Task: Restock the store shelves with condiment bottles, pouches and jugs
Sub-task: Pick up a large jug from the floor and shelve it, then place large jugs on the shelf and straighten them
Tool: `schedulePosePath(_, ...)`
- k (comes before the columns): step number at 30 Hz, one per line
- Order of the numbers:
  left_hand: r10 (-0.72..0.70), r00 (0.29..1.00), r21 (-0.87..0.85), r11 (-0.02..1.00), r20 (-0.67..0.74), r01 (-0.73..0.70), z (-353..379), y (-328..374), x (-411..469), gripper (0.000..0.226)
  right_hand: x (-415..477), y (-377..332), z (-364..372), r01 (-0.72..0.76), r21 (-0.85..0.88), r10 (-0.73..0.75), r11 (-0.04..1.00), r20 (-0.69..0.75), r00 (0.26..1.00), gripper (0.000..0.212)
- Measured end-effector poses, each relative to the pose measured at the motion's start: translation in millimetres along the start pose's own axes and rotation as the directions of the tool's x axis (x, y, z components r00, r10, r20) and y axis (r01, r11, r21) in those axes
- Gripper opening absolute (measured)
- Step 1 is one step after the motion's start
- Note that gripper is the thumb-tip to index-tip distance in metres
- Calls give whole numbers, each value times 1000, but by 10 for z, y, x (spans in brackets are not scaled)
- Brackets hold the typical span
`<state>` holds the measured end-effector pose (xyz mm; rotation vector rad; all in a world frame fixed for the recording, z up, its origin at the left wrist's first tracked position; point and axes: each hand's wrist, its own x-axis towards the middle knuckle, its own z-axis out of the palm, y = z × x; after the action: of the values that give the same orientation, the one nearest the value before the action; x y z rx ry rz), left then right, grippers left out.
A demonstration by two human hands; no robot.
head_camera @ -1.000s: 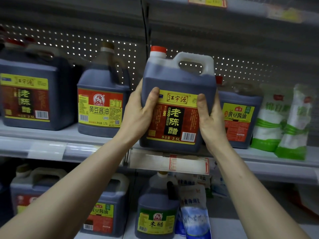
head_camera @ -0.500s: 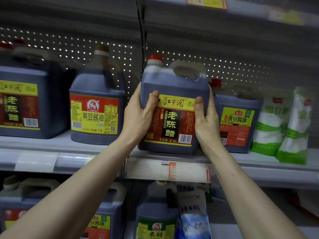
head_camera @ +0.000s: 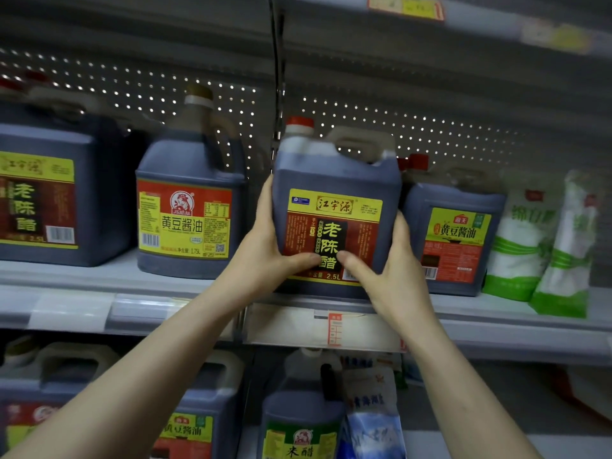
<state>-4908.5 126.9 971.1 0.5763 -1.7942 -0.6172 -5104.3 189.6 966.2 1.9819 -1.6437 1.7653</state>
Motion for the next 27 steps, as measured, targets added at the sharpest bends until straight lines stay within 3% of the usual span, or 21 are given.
schedulePosePath(23,-195,981,219,956,-25,196,38,197,59,108,221,-67,89,-192,-143,196,971,12,981,96)
schedulePosePath(27,-194,981,364,915,18,174,-60,316,13,104,128,-287,106,-232,-243,233,942,-25,972,91)
